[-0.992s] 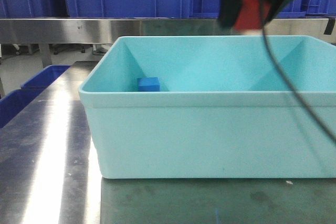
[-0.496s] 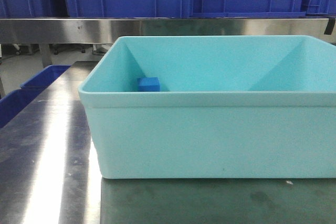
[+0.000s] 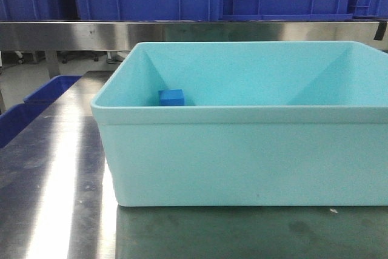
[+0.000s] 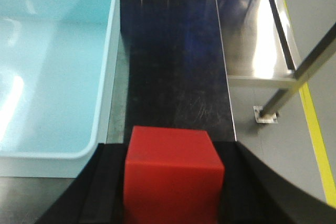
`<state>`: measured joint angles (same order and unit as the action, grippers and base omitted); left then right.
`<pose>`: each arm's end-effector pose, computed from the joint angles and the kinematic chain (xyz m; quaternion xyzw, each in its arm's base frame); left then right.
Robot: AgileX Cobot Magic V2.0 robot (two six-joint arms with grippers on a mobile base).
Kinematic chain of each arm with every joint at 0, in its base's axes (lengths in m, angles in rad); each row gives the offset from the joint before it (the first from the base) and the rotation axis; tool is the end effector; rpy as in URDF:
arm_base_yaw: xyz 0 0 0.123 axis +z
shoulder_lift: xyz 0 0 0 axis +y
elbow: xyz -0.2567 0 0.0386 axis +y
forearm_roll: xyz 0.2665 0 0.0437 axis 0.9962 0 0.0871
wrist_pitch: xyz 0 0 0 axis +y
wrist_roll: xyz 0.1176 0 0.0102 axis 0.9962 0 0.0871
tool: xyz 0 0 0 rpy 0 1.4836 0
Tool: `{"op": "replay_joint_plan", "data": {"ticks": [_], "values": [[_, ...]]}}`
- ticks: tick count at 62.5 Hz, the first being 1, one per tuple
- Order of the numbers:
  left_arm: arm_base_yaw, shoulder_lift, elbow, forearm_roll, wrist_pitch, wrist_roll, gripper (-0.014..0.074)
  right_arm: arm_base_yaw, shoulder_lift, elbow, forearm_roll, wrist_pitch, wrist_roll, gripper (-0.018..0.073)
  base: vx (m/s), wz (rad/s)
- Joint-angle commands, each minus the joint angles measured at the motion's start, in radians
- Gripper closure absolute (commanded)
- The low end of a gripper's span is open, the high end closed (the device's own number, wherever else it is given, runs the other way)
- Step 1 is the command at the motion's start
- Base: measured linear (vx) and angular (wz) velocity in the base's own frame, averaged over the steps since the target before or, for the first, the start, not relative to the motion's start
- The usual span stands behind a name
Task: Pick red cube and place on left shelf
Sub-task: 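Lift the red cube out of the teal tub with the right gripper, then drive the base to the shelf rack holding the red cube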
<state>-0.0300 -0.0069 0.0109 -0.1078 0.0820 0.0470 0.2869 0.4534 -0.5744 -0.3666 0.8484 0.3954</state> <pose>0.1277 -0.0049 0.2026 -0.0076 0.7065 -0.0351 0.7068 0.1421 0.0088 0.2809 0.0014 0.8799 -0.0185 0.4747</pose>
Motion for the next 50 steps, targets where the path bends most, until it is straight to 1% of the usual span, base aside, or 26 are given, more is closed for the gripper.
{"op": "replay_joint_plan", "data": {"ticks": [1,13,19,32,50], "values": [[-0.005,-0.014,0.024,-0.005,-0.090,-0.007,0.0495,-0.006,-0.101,0.026,-0.022,-0.095,-0.024,0.0501,0.00,0.00],[-0.005,-0.014,0.024,-0.005,-0.090,-0.007,0.0495,-0.006,-0.306,0.089,-0.022,-0.120,-0.053,0.0501,0.00,0.00],[-0.005,-0.014,0.024,-0.005,-0.090,-0.007,0.0495,-0.006,-0.361,0.096,-0.017,-0.137,-0.073,0.0501,0.00,0.00],[-0.005,-0.014,0.024,-0.005,-0.090,-0.007,0.0495,-0.006,-0.382,0.096,-0.016,-0.190,-0.077,0.0501,0.00,0.00],[-0.005,-0.014,0.024,-0.005,-0.090,-0.007,0.0495,-0.006,-0.382,0.096,-0.016,-0.185,-0.077,0.0501,0.00,0.00]]}}
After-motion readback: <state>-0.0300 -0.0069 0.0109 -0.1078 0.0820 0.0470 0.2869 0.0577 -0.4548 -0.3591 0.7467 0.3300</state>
